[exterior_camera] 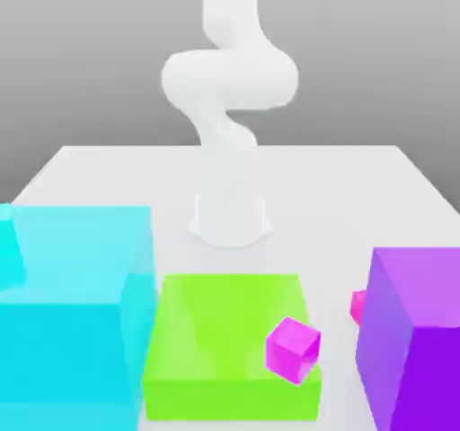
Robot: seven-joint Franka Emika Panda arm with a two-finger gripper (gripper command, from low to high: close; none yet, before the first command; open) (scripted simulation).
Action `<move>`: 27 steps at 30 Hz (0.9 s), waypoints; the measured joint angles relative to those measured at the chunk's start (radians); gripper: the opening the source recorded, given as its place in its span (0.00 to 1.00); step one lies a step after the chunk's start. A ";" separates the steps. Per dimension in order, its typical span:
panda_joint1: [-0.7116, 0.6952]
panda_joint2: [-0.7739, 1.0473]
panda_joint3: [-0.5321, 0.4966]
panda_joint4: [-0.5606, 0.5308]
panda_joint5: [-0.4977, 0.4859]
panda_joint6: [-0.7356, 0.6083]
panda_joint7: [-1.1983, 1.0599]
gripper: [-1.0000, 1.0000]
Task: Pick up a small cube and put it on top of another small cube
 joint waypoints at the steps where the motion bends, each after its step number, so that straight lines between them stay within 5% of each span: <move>1: 0.020 0.032 0.020 -0.018 0.010 0.016 0.002 0.50; 17: 0.358 0.597 0.289 -0.352 0.253 0.325 0.021 0.50; 27: 0.314 0.731 0.289 -0.445 0.157 0.460 0.215 0.50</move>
